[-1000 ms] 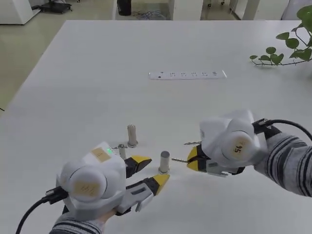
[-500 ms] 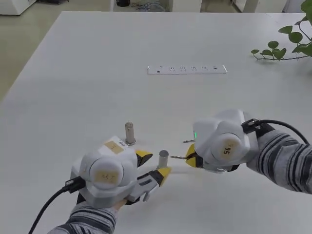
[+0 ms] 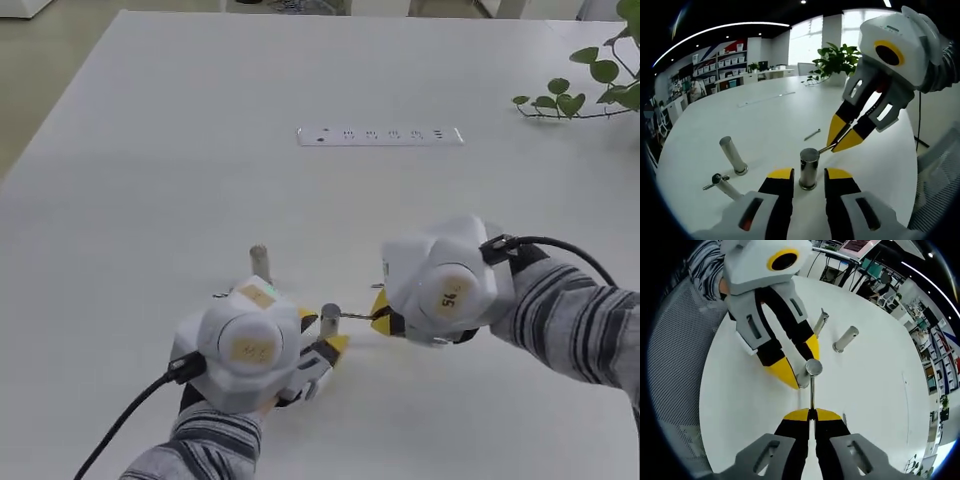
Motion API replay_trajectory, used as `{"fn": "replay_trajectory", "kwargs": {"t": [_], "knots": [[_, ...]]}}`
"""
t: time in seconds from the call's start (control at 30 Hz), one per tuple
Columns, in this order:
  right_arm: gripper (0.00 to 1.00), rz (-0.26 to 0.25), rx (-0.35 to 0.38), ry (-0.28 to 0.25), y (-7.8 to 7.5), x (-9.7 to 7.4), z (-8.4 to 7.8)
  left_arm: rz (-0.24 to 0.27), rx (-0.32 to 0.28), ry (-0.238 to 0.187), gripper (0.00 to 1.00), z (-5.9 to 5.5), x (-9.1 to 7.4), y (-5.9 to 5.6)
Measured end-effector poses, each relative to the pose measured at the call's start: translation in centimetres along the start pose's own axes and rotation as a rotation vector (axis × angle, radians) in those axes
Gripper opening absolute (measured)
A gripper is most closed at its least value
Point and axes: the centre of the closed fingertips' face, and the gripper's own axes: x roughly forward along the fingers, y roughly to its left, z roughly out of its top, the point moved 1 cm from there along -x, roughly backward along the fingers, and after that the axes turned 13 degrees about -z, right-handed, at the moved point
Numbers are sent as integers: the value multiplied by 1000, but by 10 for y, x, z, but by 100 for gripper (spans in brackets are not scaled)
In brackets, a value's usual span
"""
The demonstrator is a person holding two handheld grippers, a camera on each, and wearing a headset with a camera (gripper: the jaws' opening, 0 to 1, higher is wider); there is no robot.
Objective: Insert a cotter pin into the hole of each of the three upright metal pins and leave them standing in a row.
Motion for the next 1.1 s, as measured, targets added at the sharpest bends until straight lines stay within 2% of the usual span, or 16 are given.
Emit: {"fn": "replay_trajectory", "kwargs": {"t": [0.1, 0.23, 0.4, 0.77, 1.1], "knots": [[0, 2, -10, 6, 0, 1, 0, 5, -16, -21, 16, 3, 2, 1], [0, 8, -4, 5, 1, 2, 2, 16, -20, -28, 16, 5, 4, 2], [0, 6, -17, 11, 0, 1, 6, 26, -33, -20, 14, 1, 6, 3], [0, 3, -20, 29, 2, -4, 7, 42, -70, -35, 11, -3, 7, 3], [0, 6, -19, 9, 2, -6, 7, 67, -40, -34, 10, -6, 8, 3]]}}
